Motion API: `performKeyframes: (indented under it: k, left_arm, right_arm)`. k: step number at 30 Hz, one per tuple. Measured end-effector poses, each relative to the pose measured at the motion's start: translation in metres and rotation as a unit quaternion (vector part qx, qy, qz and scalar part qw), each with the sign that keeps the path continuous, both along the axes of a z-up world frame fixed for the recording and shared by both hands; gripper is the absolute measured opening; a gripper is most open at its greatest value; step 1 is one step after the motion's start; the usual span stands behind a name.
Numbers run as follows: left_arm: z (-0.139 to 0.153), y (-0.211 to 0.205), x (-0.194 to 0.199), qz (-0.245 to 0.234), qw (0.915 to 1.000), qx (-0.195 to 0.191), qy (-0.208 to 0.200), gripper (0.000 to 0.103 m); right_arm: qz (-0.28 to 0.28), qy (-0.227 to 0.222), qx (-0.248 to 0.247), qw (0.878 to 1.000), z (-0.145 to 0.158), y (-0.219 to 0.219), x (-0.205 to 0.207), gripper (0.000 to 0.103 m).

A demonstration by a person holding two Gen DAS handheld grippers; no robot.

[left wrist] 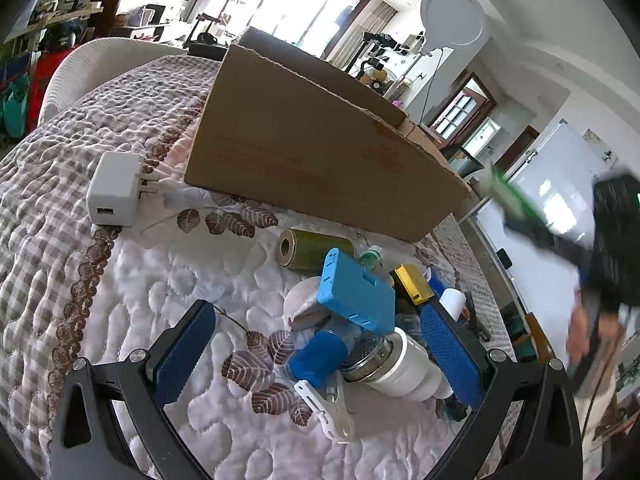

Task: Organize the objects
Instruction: 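Drop the snack packet into the box with the right tool while the left tool grasps the white charger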

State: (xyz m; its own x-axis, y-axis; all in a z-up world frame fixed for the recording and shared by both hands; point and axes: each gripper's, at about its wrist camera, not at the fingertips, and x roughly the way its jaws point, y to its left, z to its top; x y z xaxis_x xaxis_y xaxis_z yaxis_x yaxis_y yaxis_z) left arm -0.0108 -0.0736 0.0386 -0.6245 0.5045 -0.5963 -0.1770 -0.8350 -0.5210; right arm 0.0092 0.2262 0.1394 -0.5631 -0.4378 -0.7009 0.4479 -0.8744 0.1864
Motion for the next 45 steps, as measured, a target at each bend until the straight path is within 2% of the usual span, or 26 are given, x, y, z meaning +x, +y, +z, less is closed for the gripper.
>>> performKeyframes:
  k: [2,5,7,10,13,16,21,24,27,30,33,36,39,42,43,45]
  left_arm:
    - [0.000,0.000,0.000,0.000,1.0000,-0.003,0.001,0.103]
    - [-0.003,0.001,-0.002,0.000,1.0000,-0.007,-0.004,0.103]
    - [-0.004,0.000,-0.002,0.001,1.0000,-0.006,-0.006,0.103]
    - [-0.004,-0.004,-0.003,0.004,1.0000,0.001,-0.008,0.103]
    - [-0.005,-0.007,-0.004,0.006,0.9999,0.005,-0.009,0.103]
    - [-0.005,-0.010,-0.005,0.010,0.9999,0.010,-0.010,0.103]
    - [-0.003,-0.019,-0.004,0.024,0.9995,0.022,-0.006,0.103]
    - [-0.002,-0.032,-0.003,0.045,0.9983,0.036,-0.004,0.103]
    - [0.001,-0.050,-0.001,0.072,0.9958,0.057,0.001,0.103]
    - [0.000,-0.072,0.001,0.110,0.9910,0.076,0.002,0.103]
    - [-0.003,-0.083,0.001,0.142,0.9875,0.068,-0.005,0.103]
    - [-0.006,-0.093,-0.005,0.183,0.9822,0.042,-0.014,0.102]
    - [-0.006,-0.093,-0.018,0.213,0.9756,-0.036,-0.041,0.102]
    - [-0.006,-0.087,-0.037,0.203,0.9734,-0.093,-0.052,0.098]
    - [-0.005,-0.083,-0.049,0.195,0.9711,-0.124,-0.059,0.095]
    - [-0.008,-0.077,-0.064,0.186,0.9663,-0.162,-0.074,0.088]
  right_arm:
    - [-0.031,0.015,-0.021,0.999,0.011,-0.001,-0.030,0.103]
    - [-0.074,0.025,-0.009,0.997,0.019,-0.010,-0.079,0.103]
    - [-0.094,0.017,0.007,0.995,0.015,-0.016,-0.113,0.103]
    - [-0.140,-0.031,0.014,0.989,-0.007,-0.022,-0.167,0.103]
    - [-0.178,-0.058,0.012,0.982,-0.030,-0.018,-0.192,0.103]
    - [-0.185,-0.055,0.016,0.981,-0.037,-0.018,-0.199,0.103]
    - [-0.182,-0.004,0.018,0.983,-0.018,-0.016,-0.172,0.103]
    - [-0.174,0.022,0.004,0.985,-0.002,-0.016,-0.130,0.103]
    - [-0.161,0.054,0.013,0.985,0.004,-0.018,-0.078,0.103]
    - [-0.166,0.079,0.017,0.983,-0.009,-0.015,-0.022,0.103]
    - [-0.174,0.064,0.002,0.983,-0.031,-0.010,0.012,0.103]
    - [-0.181,0.029,-0.006,0.983,-0.061,-0.008,0.032,0.103]
    - [-0.183,0.001,-0.009,0.983,-0.084,-0.011,0.040,0.103]
    - [-0.174,0.005,0.006,0.985,-0.093,-0.016,0.042,0.103]
    - [-0.170,0.005,0.007,0.985,-0.094,-0.018,0.043,0.103]
    - [-0.161,0.001,0.002,0.987,-0.097,-0.019,0.044,0.103]
